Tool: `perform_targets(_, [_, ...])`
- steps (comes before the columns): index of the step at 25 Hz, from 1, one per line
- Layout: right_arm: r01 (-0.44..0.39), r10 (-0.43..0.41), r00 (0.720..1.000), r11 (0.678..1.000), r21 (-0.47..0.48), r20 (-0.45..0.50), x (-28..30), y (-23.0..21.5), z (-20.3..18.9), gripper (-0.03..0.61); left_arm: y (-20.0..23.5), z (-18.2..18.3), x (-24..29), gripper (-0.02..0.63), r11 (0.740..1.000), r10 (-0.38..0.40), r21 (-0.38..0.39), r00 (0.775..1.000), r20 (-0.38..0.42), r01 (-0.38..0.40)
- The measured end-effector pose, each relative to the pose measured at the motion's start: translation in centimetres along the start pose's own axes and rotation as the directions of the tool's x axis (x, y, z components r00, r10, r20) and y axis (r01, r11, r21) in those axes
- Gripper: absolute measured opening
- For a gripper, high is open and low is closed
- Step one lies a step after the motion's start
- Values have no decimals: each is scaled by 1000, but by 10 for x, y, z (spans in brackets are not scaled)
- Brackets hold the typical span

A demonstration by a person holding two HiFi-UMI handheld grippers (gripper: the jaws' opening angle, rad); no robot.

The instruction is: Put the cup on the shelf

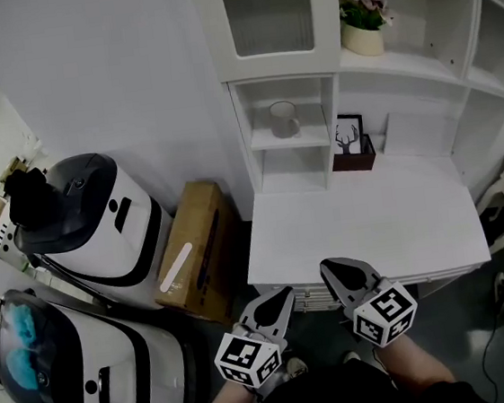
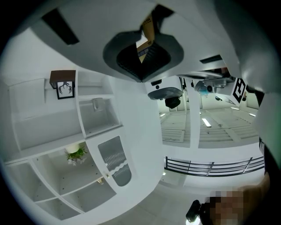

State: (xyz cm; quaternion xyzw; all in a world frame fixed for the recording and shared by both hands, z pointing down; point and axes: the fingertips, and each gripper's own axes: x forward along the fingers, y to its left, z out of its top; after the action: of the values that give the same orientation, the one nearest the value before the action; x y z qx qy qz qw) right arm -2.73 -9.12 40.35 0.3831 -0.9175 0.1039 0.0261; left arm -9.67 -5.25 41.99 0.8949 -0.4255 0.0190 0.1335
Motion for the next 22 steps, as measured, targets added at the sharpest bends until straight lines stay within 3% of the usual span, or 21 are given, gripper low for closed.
perform_targets(11, [-81,81,996,997,-7,-27,-42,-15,-3,3,-35,-1,17,5,996,87,-22,996,25,-87])
perform_targets(22, [-117,117,992,993,2,-37,-83,-31,-9,3,-74,-6,34,5,993,120,-16,993,22,-119])
